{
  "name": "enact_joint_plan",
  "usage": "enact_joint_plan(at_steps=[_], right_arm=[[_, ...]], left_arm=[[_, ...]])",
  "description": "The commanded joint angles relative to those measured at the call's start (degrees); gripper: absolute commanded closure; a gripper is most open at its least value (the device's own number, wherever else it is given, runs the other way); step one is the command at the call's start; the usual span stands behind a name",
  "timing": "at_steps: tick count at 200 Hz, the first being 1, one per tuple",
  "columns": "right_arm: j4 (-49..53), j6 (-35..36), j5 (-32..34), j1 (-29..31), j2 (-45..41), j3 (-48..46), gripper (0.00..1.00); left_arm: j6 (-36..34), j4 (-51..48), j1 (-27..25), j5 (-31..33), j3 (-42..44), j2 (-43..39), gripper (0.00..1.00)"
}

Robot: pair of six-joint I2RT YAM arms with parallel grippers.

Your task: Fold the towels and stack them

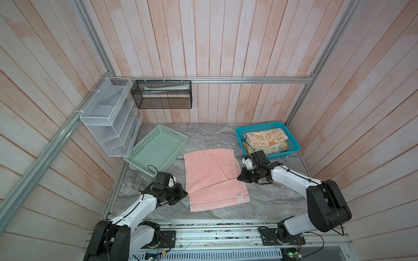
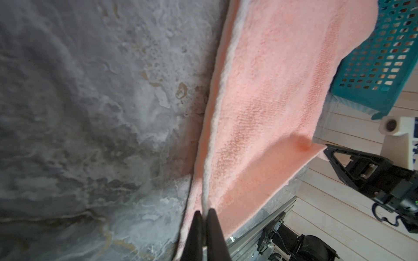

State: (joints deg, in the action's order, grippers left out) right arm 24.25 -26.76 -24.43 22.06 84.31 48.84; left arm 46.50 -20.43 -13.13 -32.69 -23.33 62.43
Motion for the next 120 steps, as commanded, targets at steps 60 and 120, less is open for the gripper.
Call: enact_joint_plan(at_steps=[60,120], right_arm=[[20.7,8.0,7.9,-3.0,-9.3,13.4,1.0],[19.5,0.8,2.3,-2.5,-15.4,-2.8,1.0]], left_arm=[[-3.7,-19.7,-7.6,8.8,-16.3,-6.0,1.0],[7.9,-14.8,-20.2,7.9,-7.3,-8.1,1.0]])
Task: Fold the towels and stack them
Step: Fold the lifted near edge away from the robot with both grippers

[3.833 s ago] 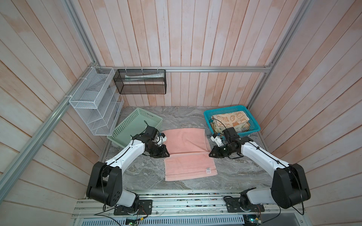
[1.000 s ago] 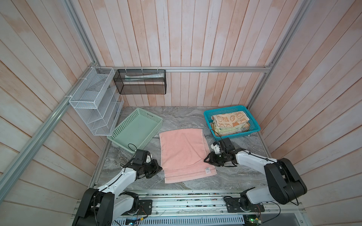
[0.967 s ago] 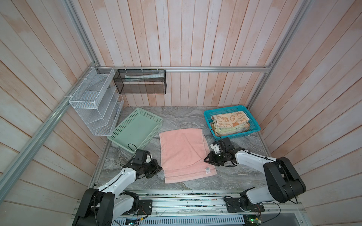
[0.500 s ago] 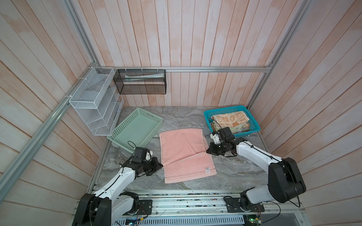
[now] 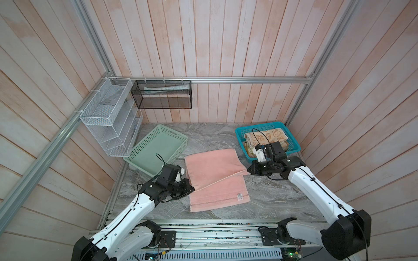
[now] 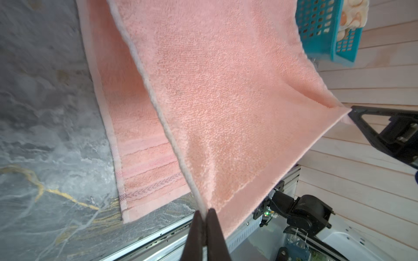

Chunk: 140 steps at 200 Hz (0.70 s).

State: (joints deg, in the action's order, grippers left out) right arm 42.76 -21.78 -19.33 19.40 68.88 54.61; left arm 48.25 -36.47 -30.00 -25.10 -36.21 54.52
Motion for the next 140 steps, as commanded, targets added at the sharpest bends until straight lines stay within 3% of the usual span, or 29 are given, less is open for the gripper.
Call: enact_joint_plan(at_steps=[1,27,52,90,120,140], right_arm=[[0.7,-4.4,-2.9,0.2,0.1,-9.0,1.0],[-6.1,-7.4,-3.1,2.8,3.1,-17.7,1.0],[-9.7,-7.5,-3.2,5.2,7.9,-21.3,1.0],[-8.3,-7.3,-1.8,7.3,7.7,-19.2,1.0],[-5.1,-7.5,4.2,6.8,3.0,-12.7,1.0],[-9.1,-9.4,5.5,5.9,1.2,-12.5,1.0]], left_arm=[[6.2,1.5,-3.5,0.3,5.9,-0.2,1.0],[9.2,7.8,-5.1,-2.2,12.4,1.6,1.0],[9.3,9.7,-5.0,0.0,14.6,3.1,1.0],[9.3,10.3,-5.0,0.0,14.7,3.4,1.0],[8.6,8.6,-4.2,2.8,11.2,1.7,1.0],[8.4,13.0,-3.0,2.2,11.9,3.7,1.0]])
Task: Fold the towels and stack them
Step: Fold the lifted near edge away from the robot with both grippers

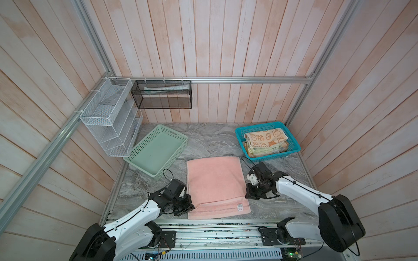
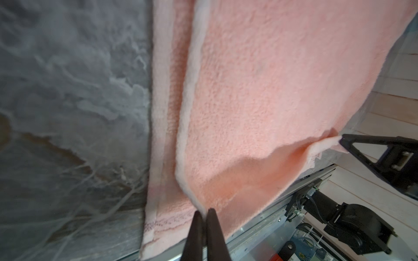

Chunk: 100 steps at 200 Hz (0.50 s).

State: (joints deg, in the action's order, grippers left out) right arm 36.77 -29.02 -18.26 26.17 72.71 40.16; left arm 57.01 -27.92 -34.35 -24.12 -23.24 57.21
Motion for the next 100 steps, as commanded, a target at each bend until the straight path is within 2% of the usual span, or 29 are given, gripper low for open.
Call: enact_joint_plan(at_steps=[1,27,49,100], right_arm=[[-3.4,-2.2,4.4,-0.9,-2.7,1.8,1.0],[-11.9,-2.6,-0.3,-1.7,0.7,-2.4,1.0],[-14.0,-1.3,-3.6,-1.7,7.1,-3.1,1.0],[-21.9,0.9,-1.5,-3.7,17.5,-2.7,1.0]], left_arm=[[-0.4,4.6,1.5,1.1,-0.9,1.1,1.0],[-1.6,11.7,3.7,-1.4,1.1,7.2,1.0],[-2.2,15.8,5.0,-2.4,1.8,11.4,1.0],[-6.1,20.3,9.9,-3.6,-0.4,21.3,1.0]])
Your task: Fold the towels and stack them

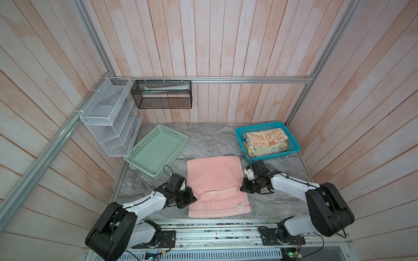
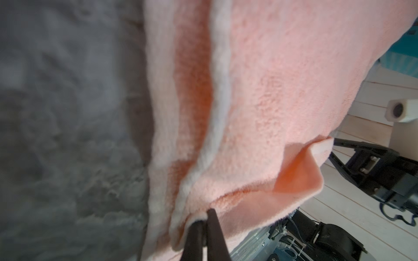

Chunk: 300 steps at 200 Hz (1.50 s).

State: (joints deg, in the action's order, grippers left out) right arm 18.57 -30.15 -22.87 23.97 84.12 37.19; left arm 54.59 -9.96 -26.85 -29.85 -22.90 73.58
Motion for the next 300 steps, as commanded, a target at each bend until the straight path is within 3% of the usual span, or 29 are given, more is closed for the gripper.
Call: enact_joint_plan(at_steps=[1,51,118,145,168,201,231,242,250,278,300], right_arm=[[-3.7,2.1,3.1,-1.6,6.4,0.5,1.0],[0.8,7.3,6.3,-4.9,13.1,12.5,1.0],[18.8,10.6,9.2,-4.9,-0.4,25.4,1.0],[21.7,8.1,6.9,-3.5,-6.8,21.4,1.0],[18.1,4.1,3.9,-1.4,-10.4,12.9,1.0],[8.7,-0.5,-1.2,0.3,-9.3,1.7,1.0],[9.6,-0.3,-0.7,1.1,-8.0,-0.1,1.0],[11.3,0.0,-0.9,1.1,-8.9,0.6,0.77],[13.4,0.2,-1.2,1.1,-9.8,1.9,0.67],[20.2,1.1,1.5,1.0,-14.1,7.7,0.62],[18.4,0.9,4.4,0.9,-14.3,7.9,0.62]], left_arm=[[-3.9,2.3,2.5,2.2,-0.9,5.1,1.0],[-13.4,-3.4,10.3,1.7,-12.7,12.4,1.0],[-17.8,-18.9,11.6,3.2,-21.6,-1.4,1.0],[-16.4,-21.4,11.6,2.8,-19.0,-7.5,1.0],[-14.1,-19.2,11.5,1.0,-12.5,-11.0,1.0],[-12.5,-15.0,11.5,-0.1,-4.4,-12.1,1.0],[-11.6,-13.3,11.5,-1.5,-0.7,-12.2,1.0],[-11.9,-15.0,11.5,-0.7,-0.7,-13.0,0.91],[-12.0,-16.3,11.5,-0.2,-1.2,-14.0,0.84],[-11.3,-19.3,11.6,2.2,-3.5,-17.5,0.8],[-11.6,-19.8,11.7,3.5,-5.3,-17.5,0.76]])
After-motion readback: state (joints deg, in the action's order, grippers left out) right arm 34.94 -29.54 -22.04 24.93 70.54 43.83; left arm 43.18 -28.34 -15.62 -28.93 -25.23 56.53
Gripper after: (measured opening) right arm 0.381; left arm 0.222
